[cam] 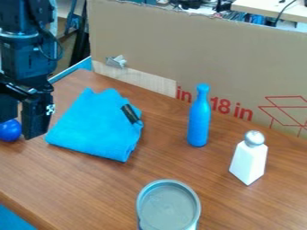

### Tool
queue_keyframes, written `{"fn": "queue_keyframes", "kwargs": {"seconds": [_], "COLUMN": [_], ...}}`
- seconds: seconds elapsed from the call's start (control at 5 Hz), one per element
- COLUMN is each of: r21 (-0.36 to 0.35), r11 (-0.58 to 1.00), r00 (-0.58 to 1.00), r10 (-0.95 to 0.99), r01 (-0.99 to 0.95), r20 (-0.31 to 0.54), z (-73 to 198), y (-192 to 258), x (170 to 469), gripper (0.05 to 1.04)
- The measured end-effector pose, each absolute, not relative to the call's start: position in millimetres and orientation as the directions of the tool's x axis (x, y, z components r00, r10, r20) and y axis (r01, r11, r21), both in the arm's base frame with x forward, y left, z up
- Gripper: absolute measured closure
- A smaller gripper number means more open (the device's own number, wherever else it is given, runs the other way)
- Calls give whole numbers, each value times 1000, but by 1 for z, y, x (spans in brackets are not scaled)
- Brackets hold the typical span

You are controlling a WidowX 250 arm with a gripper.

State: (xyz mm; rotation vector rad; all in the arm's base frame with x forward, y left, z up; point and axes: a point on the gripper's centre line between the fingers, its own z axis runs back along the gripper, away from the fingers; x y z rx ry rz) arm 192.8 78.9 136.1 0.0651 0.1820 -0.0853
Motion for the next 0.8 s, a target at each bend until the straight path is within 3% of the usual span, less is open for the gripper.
{"fn": "queue_keyframes", "kwargs": {"seconds": [0.2,0.6,0.8], "r21": [46,-8,-17], "r11": [995,956,904], "r00": [978,956,904], "r10": [-79,292,428], "r01": [89,-292,-428], "r20": [-194,-25,-12], "z": [133,146,141], "y": [78,152,181], "x": [193,215,225], "gripper": [85,85,85]}}
